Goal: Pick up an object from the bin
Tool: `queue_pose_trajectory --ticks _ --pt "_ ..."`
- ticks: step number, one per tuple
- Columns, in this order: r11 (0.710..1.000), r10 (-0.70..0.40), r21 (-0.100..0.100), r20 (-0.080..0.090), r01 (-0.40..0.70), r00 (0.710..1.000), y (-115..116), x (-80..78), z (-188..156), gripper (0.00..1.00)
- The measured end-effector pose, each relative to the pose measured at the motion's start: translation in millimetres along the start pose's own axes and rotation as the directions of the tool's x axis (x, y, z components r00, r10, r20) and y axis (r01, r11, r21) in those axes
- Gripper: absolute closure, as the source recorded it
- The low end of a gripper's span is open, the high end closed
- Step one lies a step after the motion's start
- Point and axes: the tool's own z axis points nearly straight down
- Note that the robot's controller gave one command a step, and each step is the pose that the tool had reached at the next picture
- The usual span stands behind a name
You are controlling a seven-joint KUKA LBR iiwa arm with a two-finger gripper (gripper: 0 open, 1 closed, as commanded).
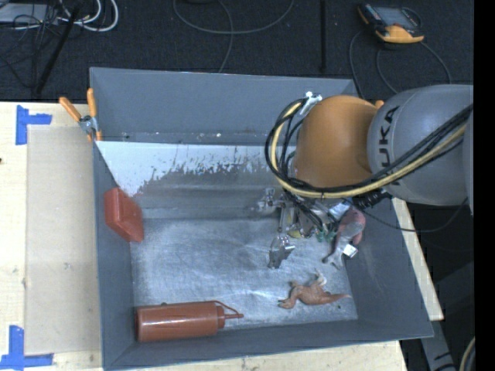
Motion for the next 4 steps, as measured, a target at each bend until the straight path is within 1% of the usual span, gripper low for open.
queue_pose_trajectory --ticks 1,2,3,4 --pt "0.997 -0.077 0.0 -0.006 0.077 0.997 22.0 15.3 -4.7 0.0" --pt "0.989 -0.147 -0.002 -0.002 0.147 0.989 24.5 63.5 -3.6 0.0" --pt "0.988 -0.156 -0.002 -0.008 0.156 0.988 23.3 107.5 -1.3 0.0" --pt "0.963 -0.268 -0.002 -0.003 0.268 0.963 -1.5 87.5 6.1 0.0"
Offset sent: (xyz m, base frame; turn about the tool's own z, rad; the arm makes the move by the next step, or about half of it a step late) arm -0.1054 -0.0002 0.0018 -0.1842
